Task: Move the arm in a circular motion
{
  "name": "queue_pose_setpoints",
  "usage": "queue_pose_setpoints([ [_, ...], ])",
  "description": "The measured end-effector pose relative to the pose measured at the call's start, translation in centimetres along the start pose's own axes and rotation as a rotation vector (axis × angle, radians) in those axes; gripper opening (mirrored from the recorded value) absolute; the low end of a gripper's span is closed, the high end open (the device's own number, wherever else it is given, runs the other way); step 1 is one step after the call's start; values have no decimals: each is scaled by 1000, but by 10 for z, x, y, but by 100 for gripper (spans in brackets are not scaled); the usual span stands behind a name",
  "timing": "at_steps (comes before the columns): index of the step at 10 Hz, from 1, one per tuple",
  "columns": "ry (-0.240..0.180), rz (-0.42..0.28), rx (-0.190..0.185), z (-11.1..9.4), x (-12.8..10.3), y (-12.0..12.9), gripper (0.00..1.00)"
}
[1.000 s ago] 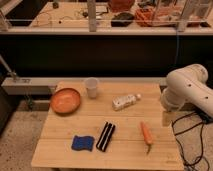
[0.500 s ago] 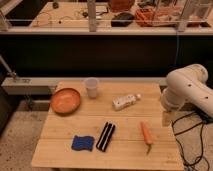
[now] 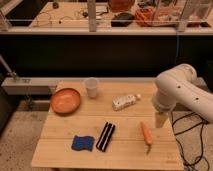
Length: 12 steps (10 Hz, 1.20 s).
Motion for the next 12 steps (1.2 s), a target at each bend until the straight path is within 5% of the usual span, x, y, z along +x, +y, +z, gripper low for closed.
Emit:
queue_pose_setpoints([
  [12,37,-145,-1,-2,-81,14,80],
])
